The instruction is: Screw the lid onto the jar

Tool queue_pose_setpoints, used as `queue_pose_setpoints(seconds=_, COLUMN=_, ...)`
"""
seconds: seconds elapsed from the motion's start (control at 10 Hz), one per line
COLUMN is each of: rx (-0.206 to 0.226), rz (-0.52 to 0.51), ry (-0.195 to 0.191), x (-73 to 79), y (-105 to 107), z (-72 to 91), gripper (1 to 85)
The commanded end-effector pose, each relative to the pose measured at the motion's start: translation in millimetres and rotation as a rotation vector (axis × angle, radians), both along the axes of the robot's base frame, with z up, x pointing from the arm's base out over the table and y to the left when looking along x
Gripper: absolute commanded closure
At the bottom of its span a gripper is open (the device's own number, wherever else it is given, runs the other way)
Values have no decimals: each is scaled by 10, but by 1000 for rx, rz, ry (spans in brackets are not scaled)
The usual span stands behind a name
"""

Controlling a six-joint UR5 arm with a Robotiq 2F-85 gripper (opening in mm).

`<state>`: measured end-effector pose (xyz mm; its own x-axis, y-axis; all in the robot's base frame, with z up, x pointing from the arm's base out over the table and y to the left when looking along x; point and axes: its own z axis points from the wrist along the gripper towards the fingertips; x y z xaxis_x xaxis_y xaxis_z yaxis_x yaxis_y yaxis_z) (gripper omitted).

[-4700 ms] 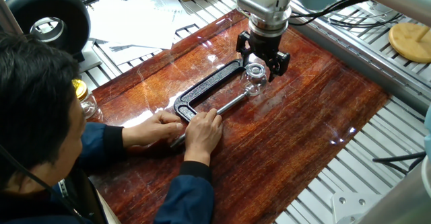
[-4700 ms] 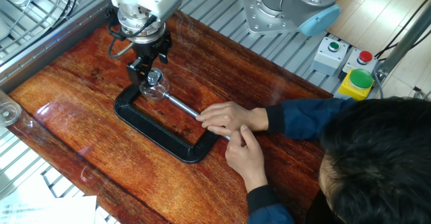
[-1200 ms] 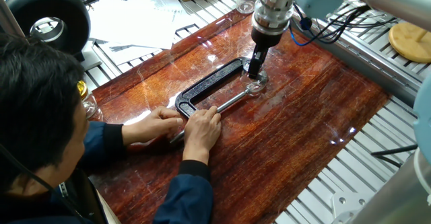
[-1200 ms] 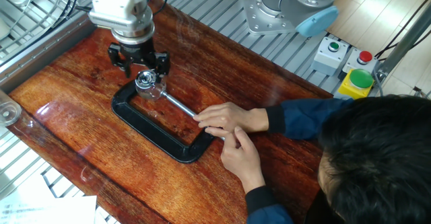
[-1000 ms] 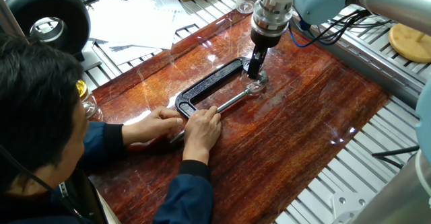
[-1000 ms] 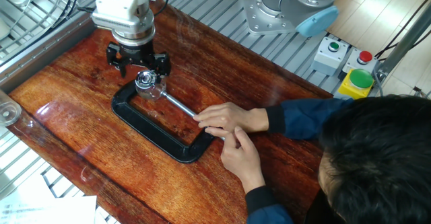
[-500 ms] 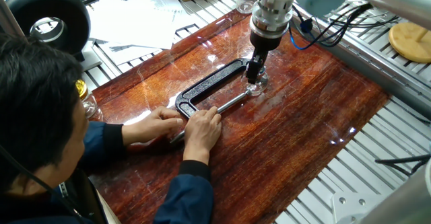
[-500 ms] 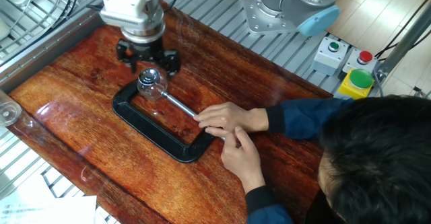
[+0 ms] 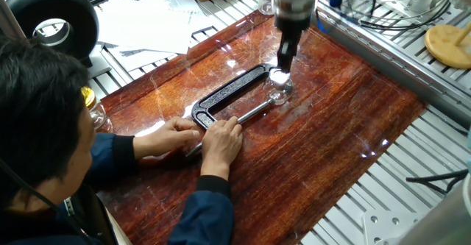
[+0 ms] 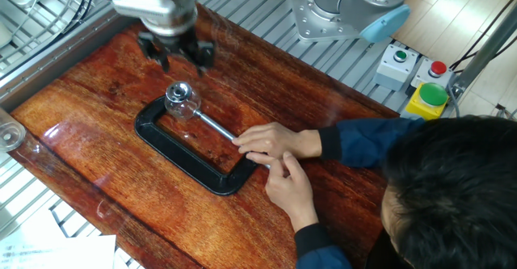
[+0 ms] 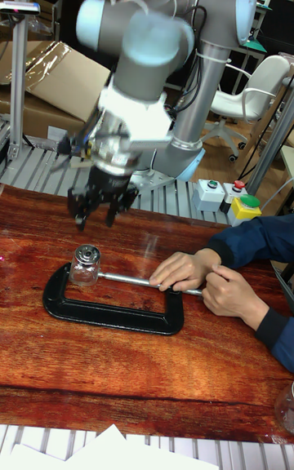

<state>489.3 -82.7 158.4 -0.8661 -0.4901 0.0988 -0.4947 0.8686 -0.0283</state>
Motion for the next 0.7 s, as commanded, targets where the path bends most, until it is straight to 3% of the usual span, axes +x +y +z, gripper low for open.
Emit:
queue_pose_setpoints(seconds=0.0, rx=66, rz=1, ry=-3, x=-15, y=142, z=496, gripper=843)
queue_pose_setpoints(seconds=0.3, rx=65, rz=19, ry=-14, x=-46, y=12, z=557, gripper=843)
queue_pose_setpoints(seconds=0.6, rx=86, rz=1, ry=-3, x=-67, y=71, z=552, gripper=843)
